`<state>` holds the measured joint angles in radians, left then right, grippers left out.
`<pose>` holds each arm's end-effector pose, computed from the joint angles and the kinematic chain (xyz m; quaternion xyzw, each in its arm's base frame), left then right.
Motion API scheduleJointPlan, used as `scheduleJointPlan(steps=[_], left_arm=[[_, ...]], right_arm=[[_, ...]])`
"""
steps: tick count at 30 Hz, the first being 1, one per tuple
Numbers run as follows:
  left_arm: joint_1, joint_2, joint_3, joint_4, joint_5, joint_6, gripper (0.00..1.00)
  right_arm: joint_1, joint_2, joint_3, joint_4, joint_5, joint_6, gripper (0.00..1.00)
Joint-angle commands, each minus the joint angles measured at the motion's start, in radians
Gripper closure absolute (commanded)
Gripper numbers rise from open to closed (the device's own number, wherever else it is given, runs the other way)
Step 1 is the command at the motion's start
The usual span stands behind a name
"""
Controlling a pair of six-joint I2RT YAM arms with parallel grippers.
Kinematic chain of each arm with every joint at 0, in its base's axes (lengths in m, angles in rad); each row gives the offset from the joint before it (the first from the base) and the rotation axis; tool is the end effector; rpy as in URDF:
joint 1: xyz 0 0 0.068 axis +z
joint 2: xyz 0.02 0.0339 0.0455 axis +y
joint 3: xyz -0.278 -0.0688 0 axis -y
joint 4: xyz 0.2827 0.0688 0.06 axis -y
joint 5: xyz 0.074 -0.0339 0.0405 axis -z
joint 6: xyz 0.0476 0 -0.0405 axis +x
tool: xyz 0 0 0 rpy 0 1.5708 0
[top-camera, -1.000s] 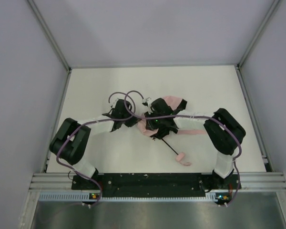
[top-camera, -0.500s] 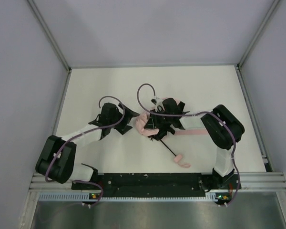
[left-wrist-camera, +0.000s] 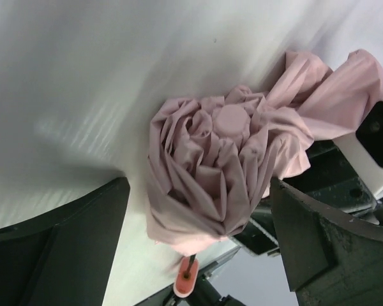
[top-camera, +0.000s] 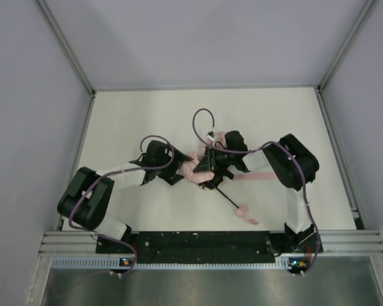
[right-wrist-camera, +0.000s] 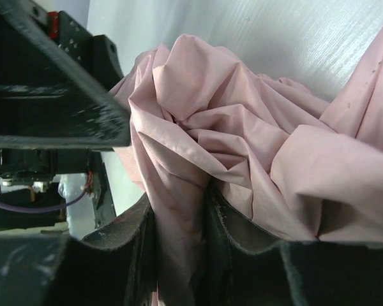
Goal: Put away the umbrella
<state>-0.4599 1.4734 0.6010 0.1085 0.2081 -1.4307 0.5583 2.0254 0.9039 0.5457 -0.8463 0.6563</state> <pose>0.2714 -0.1454 0.1288 -0.3907 0.8281 -0.3725 0.1512 0.3267 0.2461 0.0772 -0.1565 0.8099 0.5446 0.1514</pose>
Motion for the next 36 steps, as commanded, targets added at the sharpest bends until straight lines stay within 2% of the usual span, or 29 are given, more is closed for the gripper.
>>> scheduleJointPlan(steps=[1,6,11,14,16,17,20,23,25,28,32,36], left_arm=[[-0.008,0.079,0.098,-0.085,-0.055,0.010,0.05],[-0.063,0.126,0.144,-0.162,-0.163,-0.005,0.14],[-0.108,0.197,0.192,-0.202,-0.197,-0.001,0.34],[-0.117,0.202,0.206,-0.253,-0.300,0.064,0.51],[-0.117,0.189,0.201,-0.272,-0.332,0.090,0.64],[-0.117,0.179,0.203,-0.286,-0.346,0.099,0.74],[-0.118,0.154,0.209,-0.299,-0.355,0.119,0.98],[-0.118,0.131,0.212,-0.311,-0.351,0.131,1.00],[-0.117,0.114,0.206,-0.311,-0.342,0.128,1.00],[-0.118,0.091,0.195,-0.313,-0.328,0.121,1.00],[-0.115,0.067,0.203,-0.381,-0.325,0.105,1.00],[-0.114,0.073,0.252,-0.515,-0.331,0.092,1.00]], right_arm=[[-0.008,0.050,-0.008,-0.104,-0.039,0.011,1.00],[-0.008,0.062,0.015,-0.096,-0.056,0.008,1.00],[-0.008,0.078,0.047,-0.073,-0.111,0.025,1.00],[-0.008,0.079,0.070,-0.105,-0.119,0.017,0.98],[-0.006,0.052,0.102,-0.220,-0.088,-0.032,0.79],[-0.006,0.030,0.139,-0.340,-0.067,-0.064,0.66],[-0.006,-0.048,0.193,-0.531,-0.018,-0.150,0.49],[-0.006,-0.154,0.199,-0.637,0.094,-0.208,0.20],[-0.006,-0.210,0.207,-0.702,0.136,-0.268,0.13],[0.000,-0.330,0.159,-0.710,0.243,-0.323,0.04],[0.072,-0.512,0.063,-0.641,0.470,-0.437,0.01],[0.193,-0.590,-0.032,-0.497,0.680,-0.550,0.02]])
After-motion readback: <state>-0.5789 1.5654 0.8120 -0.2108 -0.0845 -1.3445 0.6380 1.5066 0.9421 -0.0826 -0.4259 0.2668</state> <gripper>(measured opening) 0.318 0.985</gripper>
